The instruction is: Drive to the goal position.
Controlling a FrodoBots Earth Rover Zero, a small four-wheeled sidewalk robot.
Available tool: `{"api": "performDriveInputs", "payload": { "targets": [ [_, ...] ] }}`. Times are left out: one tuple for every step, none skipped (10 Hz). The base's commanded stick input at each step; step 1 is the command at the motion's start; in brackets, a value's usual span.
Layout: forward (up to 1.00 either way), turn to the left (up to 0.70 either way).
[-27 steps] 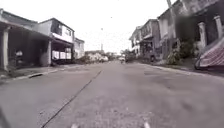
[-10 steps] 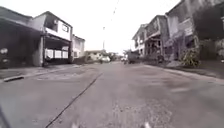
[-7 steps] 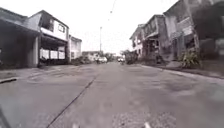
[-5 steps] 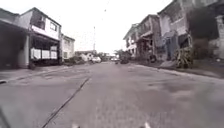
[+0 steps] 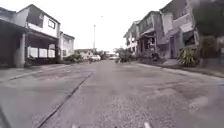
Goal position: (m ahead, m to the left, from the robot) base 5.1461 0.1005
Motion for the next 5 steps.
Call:
{"api": "performDriveInputs", "payload": {
  "targets": [
    [0.85, 0.00],
    [0.85, 0.00],
    [0.85, 0.00],
    [0.85, 0.00],
    [0.85, 0.00]
  ]
}}
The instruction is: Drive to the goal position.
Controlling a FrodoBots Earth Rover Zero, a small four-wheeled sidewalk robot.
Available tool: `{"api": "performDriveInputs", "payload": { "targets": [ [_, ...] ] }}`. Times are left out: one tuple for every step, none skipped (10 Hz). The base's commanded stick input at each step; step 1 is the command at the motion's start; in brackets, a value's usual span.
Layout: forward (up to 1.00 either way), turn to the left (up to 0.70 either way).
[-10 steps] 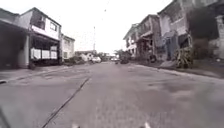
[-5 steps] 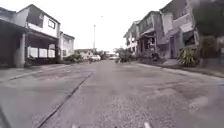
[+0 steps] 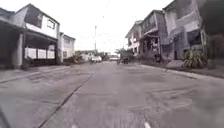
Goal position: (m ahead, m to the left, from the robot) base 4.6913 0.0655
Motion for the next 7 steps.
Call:
{"api": "performDriveInputs", "payload": {
  "targets": [
    [0.85, 0.00],
    [0.85, 0.00],
    [0.85, 0.00],
    [0.85, 0.00],
    [0.85, 0.00],
    [0.85, 0.00],
    [0.85, 0.00]
  ]
}}
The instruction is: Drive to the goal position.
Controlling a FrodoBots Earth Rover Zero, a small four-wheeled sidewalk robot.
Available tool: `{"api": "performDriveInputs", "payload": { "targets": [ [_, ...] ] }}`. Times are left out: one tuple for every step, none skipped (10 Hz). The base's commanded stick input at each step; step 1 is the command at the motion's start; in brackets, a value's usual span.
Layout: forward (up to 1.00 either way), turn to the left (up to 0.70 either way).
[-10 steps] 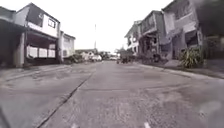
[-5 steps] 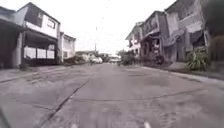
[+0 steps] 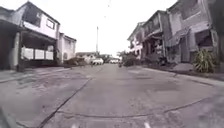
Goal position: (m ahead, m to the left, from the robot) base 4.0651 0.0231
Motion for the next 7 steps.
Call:
{"api": "performDriveInputs", "payload": {
  "targets": [
    [0.85, 0.00],
    [0.85, 0.00],
    [0.85, 0.00],
    [0.85, 0.00],
    [0.85, 0.00],
    [0.85, 0.00],
    [0.85, 0.00]
  ]
}}
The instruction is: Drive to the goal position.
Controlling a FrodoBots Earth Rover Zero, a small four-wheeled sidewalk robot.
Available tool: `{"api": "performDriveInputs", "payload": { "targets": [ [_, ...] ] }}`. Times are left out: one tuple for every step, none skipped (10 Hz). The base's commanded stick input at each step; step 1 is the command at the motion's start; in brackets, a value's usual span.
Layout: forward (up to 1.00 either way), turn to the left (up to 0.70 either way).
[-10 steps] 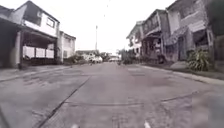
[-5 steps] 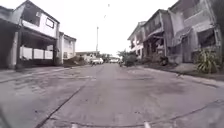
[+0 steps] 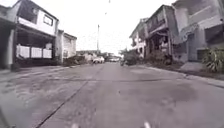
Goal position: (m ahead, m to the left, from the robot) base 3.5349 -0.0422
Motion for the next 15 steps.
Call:
{"api": "performDriveInputs", "payload": {
  "targets": [
    [0.85, -0.02],
    [0.85, -0.12],
    [0.85, -0.22],
    [0.85, -0.32],
    [0.85, 0.00],
    [0.85, 0.00],
    [0.85, 0.00],
    [0.85, 0.00],
    [0.85, 0.00],
    [0.85, 0.00],
    [0.85, 0.00],
    [0.85, 0.00],
    [0.85, 0.00],
    [0.85, 0.00],
    [0.85, 0.00]
  ]
}}
